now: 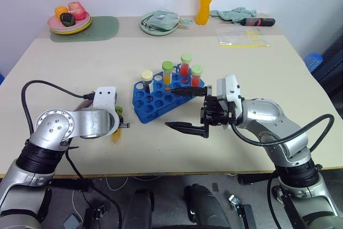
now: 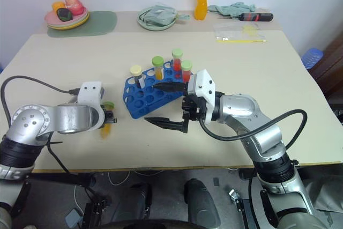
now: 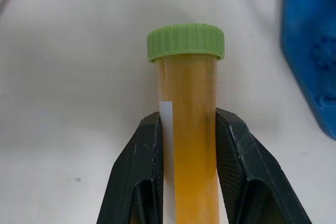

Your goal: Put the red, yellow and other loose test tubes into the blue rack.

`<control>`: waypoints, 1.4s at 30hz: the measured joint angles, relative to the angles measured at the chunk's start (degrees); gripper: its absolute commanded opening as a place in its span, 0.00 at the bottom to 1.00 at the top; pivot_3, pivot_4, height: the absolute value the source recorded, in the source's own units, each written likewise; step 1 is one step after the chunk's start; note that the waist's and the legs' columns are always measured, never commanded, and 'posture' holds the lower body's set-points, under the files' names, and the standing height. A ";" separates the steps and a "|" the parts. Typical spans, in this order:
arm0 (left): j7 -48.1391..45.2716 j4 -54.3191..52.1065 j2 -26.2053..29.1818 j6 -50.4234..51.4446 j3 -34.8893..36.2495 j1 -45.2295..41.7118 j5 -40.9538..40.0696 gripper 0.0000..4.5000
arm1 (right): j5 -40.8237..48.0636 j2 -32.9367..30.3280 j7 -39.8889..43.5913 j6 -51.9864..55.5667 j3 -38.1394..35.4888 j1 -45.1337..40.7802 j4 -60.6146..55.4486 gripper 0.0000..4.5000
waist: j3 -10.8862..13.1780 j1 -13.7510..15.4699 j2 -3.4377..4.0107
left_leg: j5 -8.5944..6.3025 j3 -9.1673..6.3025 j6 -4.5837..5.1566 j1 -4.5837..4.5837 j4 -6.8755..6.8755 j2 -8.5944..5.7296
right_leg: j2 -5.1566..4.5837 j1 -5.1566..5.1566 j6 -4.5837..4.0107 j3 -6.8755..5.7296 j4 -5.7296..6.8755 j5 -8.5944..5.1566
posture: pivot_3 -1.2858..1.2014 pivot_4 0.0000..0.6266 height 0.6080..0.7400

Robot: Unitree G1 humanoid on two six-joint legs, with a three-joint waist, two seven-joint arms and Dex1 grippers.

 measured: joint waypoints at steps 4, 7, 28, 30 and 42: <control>-15.65 -8.29 7.62 -4.95 3.84 -0.96 22.74 0.17 | 0.15 -0.22 -0.40 0.52 -0.21 0.41 -0.32 1.00 | 0.01 0.05 0.01 | 0.06 0.02 -0.11 0.00 -0.07 -0.01 | 0.06 0.00 -0.01 -0.02 -0.07 -0.01 | 0.52 0.24 1.00; -29.94 -16.05 8.07 -14.06 11.16 -0.25 36.43 0.17 | 0.64 -0.35 -1.08 1.44 -0.57 1.01 -0.48 1.00 | -0.01 0.25 0.03 | 0.15 0.09 -0.28 -0.01 -0.13 -0.01 | 0.01 0.01 -0.02 -0.01 -0.15 -0.01 | 0.52 0.24 1.00; -83.81 -3.02 -25.72 -56.65 -6.34 9.67 93.13 0.17 | 1.06 -4.18 -8.92 4.67 -11.73 9.46 2.75 1.00 | -0.03 0.14 0.02 | -0.02 0.08 0.06 -0.02 -0.02 0.02 | 0.08 0.06 0.00 0.06 -0.14 0.00 | 0.52 0.24 1.00; -86.52 1.91 -28.93 -60.49 -6.27 10.15 94.86 0.17 | 1.06 -4.68 -9.10 5.06 -12.60 10.59 2.75 1.00 | -0.02 0.14 0.01 | -0.03 0.08 0.07 -0.02 -0.01 0.02 | 0.09 0.05 0.00 0.05 -0.14 0.00 | 0.52 0.24 1.00; -92.20 20.31 -40.68 -72.47 -4.90 5.16 102.51 0.17 | 1.11 -4.92 -9.51 5.73 -13.74 11.20 2.45 1.00 | -0.03 0.09 0.01 | -0.03 0.06 0.08 0.01 -0.01 0.02 | 0.10 0.07 0.02 0.05 -0.10 0.01 | 0.52 0.24 1.00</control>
